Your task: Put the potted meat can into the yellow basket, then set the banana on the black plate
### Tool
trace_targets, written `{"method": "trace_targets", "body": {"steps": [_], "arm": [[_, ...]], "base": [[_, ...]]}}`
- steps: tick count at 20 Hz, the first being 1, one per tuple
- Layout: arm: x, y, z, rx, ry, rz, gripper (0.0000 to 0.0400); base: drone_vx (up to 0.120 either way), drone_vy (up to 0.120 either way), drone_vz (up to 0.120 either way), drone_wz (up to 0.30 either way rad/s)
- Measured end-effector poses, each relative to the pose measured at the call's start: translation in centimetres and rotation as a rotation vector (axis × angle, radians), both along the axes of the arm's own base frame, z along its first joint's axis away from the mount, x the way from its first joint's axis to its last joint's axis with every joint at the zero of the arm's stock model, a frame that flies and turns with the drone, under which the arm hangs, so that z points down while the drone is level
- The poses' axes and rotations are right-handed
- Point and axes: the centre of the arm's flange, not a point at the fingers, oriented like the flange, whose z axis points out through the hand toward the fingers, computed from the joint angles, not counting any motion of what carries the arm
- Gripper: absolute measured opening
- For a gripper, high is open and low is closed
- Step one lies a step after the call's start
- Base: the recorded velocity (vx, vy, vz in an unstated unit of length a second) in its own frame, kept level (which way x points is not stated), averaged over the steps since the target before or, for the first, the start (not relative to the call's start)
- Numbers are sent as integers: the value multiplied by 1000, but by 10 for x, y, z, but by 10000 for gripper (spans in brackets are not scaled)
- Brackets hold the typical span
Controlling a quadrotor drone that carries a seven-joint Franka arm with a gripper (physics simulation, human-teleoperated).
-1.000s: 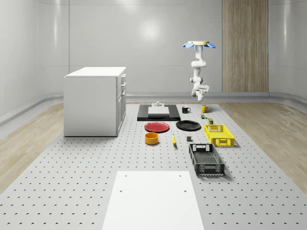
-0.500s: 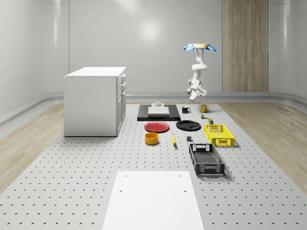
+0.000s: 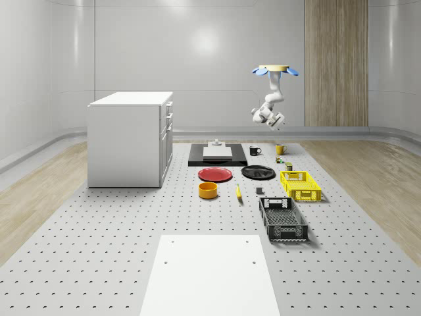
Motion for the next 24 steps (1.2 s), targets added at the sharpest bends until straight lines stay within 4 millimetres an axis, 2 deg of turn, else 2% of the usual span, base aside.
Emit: {"method": "trace_targets", "body": {"steps": [4, 8, 14, 24], "arm": [[0, -29, -16, -333, 3, -11, 400], [0, -45, -21, -504, 7, -15, 400], [0, -55, -22, -612, 10, -18, 400], [0, -60, -23, -658, 11, -18, 400]], "base": [[120, 0, -120, 0], [120, 0, -120, 0], [120, 0, -120, 0], [120, 0, -120, 0]]}}
